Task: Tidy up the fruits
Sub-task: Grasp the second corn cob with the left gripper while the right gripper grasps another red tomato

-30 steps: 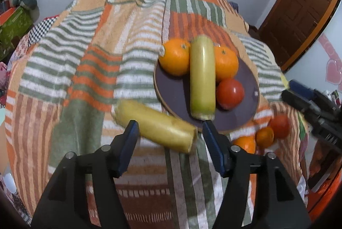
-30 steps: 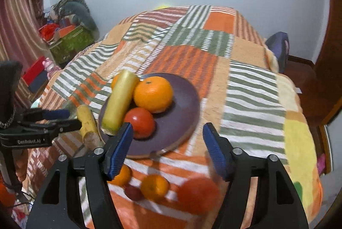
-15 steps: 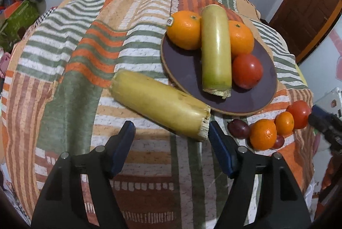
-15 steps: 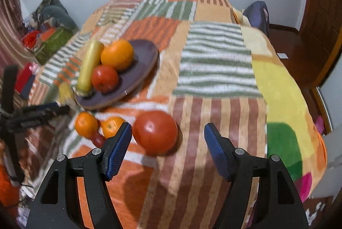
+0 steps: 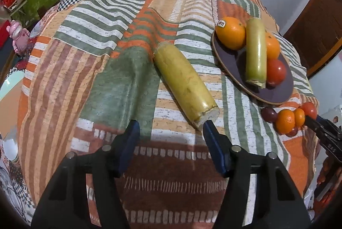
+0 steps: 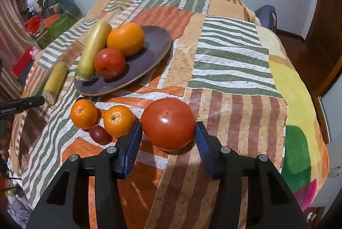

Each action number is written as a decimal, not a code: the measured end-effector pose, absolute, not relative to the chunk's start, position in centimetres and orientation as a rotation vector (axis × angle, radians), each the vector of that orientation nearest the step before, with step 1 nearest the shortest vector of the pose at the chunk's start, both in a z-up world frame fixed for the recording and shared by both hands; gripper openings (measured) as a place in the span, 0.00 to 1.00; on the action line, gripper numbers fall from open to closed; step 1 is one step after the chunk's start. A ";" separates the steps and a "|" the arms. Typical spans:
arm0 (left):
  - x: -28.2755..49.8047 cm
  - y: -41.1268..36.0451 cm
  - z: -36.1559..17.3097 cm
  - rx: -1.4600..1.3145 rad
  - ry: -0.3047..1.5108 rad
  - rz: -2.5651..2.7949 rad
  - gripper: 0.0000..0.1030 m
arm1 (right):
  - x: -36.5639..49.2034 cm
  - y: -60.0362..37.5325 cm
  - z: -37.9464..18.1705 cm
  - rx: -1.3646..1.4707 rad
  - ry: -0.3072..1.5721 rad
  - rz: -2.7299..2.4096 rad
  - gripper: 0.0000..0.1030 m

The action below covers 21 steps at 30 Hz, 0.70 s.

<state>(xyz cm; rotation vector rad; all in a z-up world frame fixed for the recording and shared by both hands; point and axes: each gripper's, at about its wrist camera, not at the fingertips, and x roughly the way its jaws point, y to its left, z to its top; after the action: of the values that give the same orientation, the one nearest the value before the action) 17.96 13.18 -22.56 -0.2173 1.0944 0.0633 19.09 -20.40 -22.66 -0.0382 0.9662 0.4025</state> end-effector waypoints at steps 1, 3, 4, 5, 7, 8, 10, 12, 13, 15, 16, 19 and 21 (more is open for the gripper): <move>17.9 12.9 -22.1 -0.212 1.080 0.056 0.61 | 19.1 -20.5 -22.7 -0.035 0.967 0.403 0.45; 18.5 12.1 -21.2 -0.197 1.054 0.041 0.61 | 19.1 -20.5 -22.6 -0.032 0.966 0.402 0.45; 18.9 11.8 -21.0 -0.196 1.048 0.030 0.61 | 19.1 -20.4 -22.6 -0.033 0.965 0.401 0.45; 19.5 11.4 -20.8 -0.196 1.045 0.020 0.61 | 19.1 -20.4 -22.5 -0.036 0.962 0.400 0.45; 20.7 11.0 -20.8 -0.200 1.046 0.013 0.61 | 19.0 -20.4 -22.4 -0.038 0.959 0.399 0.45; 21.2 10.8 -20.9 -0.200 1.046 0.006 0.61 | 19.0 -20.4 -22.3 -0.038 0.955 0.399 0.45; 22.7 10.4 -21.4 -0.183 1.052 0.018 0.61 | 19.0 -20.6 -22.1 -0.035 0.950 0.397 0.45; 24.0 10.5 -22.0 -0.190 1.065 0.017 0.61 | 19.1 -20.9 -21.9 -0.029 0.944 0.392 0.45; 24.6 10.6 -22.4 -0.195 1.076 0.019 0.61 | 19.1 -21.0 -21.8 -0.027 0.944 0.390 0.45; 25.7 10.7 -23.1 -0.190 1.088 0.028 0.61 | 19.2 -21.3 -21.8 -0.020 0.944 0.386 0.45; 26.0 10.8 -23.3 -0.181 1.092 0.038 0.61 | 19.2 -21.4 -21.8 -0.020 0.943 0.384 0.45; 27.0 11.4 -24.1 -0.185 1.106 0.044 0.54 | 19.3 -21.5 -21.7 -0.022 0.940 0.377 0.45; 27.4 11.7 -24.5 -0.200 1.115 0.031 0.53 | 19.4 -21.6 -21.6 -0.022 0.935 0.375 0.45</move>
<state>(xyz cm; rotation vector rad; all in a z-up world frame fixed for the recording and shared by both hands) 27.37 11.69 -24.55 -0.1996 1.1146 0.0312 19.39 -21.56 -21.63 -0.0216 0.9354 0.3746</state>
